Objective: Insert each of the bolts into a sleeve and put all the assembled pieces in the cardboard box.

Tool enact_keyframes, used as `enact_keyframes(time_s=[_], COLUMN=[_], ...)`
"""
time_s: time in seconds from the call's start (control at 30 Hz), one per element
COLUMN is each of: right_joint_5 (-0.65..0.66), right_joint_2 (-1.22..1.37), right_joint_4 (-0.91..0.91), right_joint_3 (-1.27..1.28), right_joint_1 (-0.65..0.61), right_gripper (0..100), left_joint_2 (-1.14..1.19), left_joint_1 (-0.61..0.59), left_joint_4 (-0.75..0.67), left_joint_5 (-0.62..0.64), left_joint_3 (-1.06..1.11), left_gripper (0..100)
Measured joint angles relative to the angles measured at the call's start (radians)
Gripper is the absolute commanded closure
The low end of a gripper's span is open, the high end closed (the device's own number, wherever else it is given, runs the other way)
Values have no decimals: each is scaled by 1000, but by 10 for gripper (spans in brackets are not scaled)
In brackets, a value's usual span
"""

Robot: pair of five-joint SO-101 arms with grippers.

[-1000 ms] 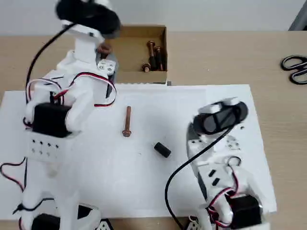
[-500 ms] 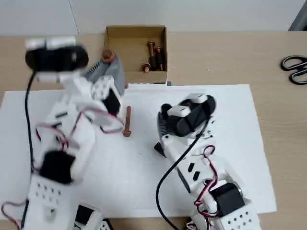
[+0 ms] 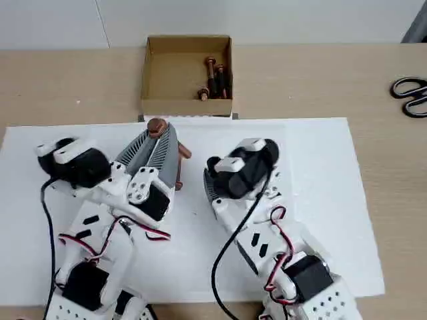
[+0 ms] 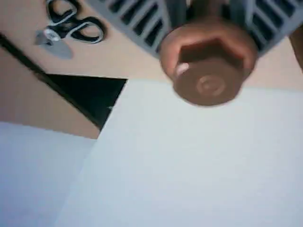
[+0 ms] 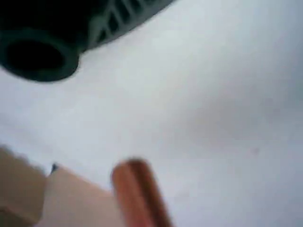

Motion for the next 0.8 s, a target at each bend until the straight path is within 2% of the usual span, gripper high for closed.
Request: enact_keyframes(time_s=[0.3, 0.5, 0.8], right_joint_5=[0, 0, 55], right_joint_2=[-6, -183, -427], right_joint_4=[23, 155, 325], right_joint_3=[11, 40, 133], right_joint_1=[-43, -61, -63], right_gripper=[995, 995, 995], left_joint_2=[-74, -206, -345], left_joint_1=[0, 3, 135], left_joint_4=[26, 193, 373], left_joint_5=[81, 97, 97], left_joint_3=[48, 48, 48], left_gripper=[995, 995, 995])
